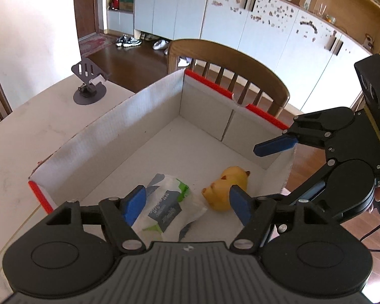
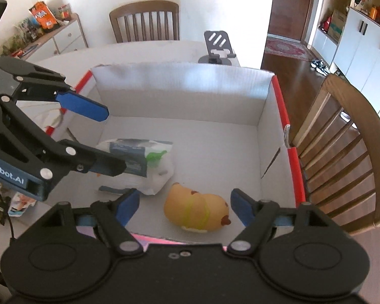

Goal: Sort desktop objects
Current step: 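Open both tools to drop the bag and plush toy in the box, then move both tools back over the remaining snacks on the table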

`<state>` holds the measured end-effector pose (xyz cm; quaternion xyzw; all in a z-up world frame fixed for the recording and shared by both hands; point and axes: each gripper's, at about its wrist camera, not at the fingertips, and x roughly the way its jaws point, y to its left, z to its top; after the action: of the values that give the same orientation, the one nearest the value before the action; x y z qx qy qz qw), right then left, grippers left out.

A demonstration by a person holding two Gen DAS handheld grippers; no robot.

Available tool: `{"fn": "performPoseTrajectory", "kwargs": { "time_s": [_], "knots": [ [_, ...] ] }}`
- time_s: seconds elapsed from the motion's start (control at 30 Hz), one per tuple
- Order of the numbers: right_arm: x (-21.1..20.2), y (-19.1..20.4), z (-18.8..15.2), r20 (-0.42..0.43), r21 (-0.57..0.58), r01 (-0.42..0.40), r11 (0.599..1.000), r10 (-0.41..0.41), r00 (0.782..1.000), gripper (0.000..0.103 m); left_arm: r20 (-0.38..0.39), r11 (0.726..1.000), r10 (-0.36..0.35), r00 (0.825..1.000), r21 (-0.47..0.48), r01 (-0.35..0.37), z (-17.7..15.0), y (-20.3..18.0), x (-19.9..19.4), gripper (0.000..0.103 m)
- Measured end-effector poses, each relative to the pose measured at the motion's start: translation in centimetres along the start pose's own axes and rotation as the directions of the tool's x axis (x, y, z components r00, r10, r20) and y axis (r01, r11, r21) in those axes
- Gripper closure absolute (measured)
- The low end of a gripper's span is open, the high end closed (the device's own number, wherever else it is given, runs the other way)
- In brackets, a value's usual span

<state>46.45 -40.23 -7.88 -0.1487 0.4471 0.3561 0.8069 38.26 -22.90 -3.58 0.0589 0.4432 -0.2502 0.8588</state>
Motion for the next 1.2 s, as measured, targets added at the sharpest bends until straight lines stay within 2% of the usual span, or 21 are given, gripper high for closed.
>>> {"fn": "performPoseTrajectory", "kwargs": {
  "time_s": [0.17,0.23,0.3,0.37,0.43,0.47,0.5,0.97,1.1,1.2],
  "knots": [
    [-1.7,0.6,-0.6,0.028,0.001,-0.027,1.0,0.027,0.999,0.024,0.036,1.0,0.003,0.999,-0.001,-0.003,-0.7,-0.5,-1.7,0.031],
    [-2.3,1.0,-0.8,0.041,0.0,-0.038,0.999,0.038,0.998,0.023,0.05,1.0,0.004,0.999,-0.007,-0.003,-1.0,-0.6,-2.5,0.026],
    [-2.9,1.3,-0.9,0.055,-0.001,-0.04,0.999,0.04,0.998,0.023,0.063,1.0,-0.005,0.998,-0.012,0.006,-1.3,-0.6,-3.4,0.017],
    [-3.6,1.6,-1.2,0.067,0.006,-0.046,0.999,0.046,0.997,0.022,0.076,1.0,-0.012,0.997,-0.016,0.013,-1.7,-0.6,-4.3,0.017],
    [-4.1,2.0,-1.4,0.076,0.009,-0.054,0.998,0.054,0.996,0.022,0.092,0.999,-0.037,0.995,-0.024,0.04,-2.1,-0.4,-5.3,0.012],
    [-4.4,2.2,-1.6,0.082,0.009,-0.054,0.999,0.053,0.995,0.022,0.1,0.998,-0.048,0.994,-0.025,0.051,-2.3,-0.4,-5.8,0.003],
    [-4.6,2.4,-1.7,0.088,0.01,-0.052,0.999,0.051,0.995,0.022,0.106,0.998,-0.051,0.993,-0.027,0.054,-2.6,-0.4,-6.2,0.0],
    [-7.0,8.6,-2.6,0.152,-0.003,-0.04,0.999,0.04,0.988,0.021,0.176,0.998,-0.006,0.984,-0.062,0.017,-9.1,0.6,-12.3,0.0],
    [-7.2,11.2,-2.7,0.168,-0.004,-0.055,0.998,0.055,0.984,0.021,0.187,0.995,0.019,0.982,-0.103,0.001,-11.2,1.7,-14.3,0.0],
    [-7.0,13.3,-2.9,0.172,-0.01,-0.057,0.998,0.058,0.983,0.022,0.207,0.994,0.06,0.977,-0.097,-0.04,-12.5,2.0,-15.8,0.0]
  ]
}}
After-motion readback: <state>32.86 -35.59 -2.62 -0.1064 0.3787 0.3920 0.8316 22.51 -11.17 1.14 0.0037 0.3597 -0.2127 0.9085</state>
